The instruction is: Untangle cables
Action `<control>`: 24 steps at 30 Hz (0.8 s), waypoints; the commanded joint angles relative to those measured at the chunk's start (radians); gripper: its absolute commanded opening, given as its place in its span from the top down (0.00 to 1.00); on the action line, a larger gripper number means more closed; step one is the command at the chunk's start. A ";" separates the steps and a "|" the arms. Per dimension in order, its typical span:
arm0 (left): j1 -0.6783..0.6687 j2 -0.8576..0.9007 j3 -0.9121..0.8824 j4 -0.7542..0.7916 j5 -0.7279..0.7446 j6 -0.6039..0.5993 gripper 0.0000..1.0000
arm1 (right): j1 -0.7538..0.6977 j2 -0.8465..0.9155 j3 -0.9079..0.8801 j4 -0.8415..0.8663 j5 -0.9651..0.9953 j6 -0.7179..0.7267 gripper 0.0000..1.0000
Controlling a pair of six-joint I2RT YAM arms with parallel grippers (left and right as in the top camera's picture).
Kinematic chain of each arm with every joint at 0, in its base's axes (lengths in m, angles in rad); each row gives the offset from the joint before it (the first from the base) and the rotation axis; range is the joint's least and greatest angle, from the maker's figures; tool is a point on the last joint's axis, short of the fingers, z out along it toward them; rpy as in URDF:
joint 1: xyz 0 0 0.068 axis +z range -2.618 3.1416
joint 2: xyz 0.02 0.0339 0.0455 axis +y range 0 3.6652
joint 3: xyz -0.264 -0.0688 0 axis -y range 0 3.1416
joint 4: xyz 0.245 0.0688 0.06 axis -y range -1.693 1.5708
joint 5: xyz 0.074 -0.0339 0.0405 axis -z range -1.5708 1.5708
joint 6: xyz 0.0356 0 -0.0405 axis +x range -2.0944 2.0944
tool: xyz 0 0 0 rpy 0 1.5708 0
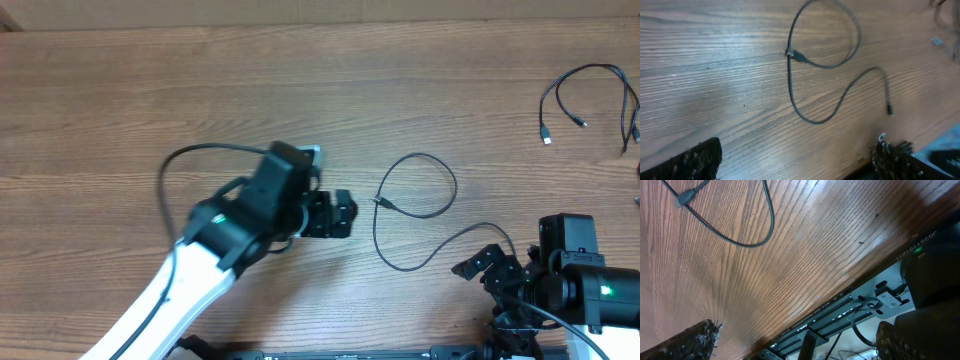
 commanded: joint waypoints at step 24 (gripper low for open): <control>-0.236 0.606 -0.003 0.248 -0.096 -0.048 0.51 | 0.004 -0.007 -0.001 0.003 0.010 0.003 0.00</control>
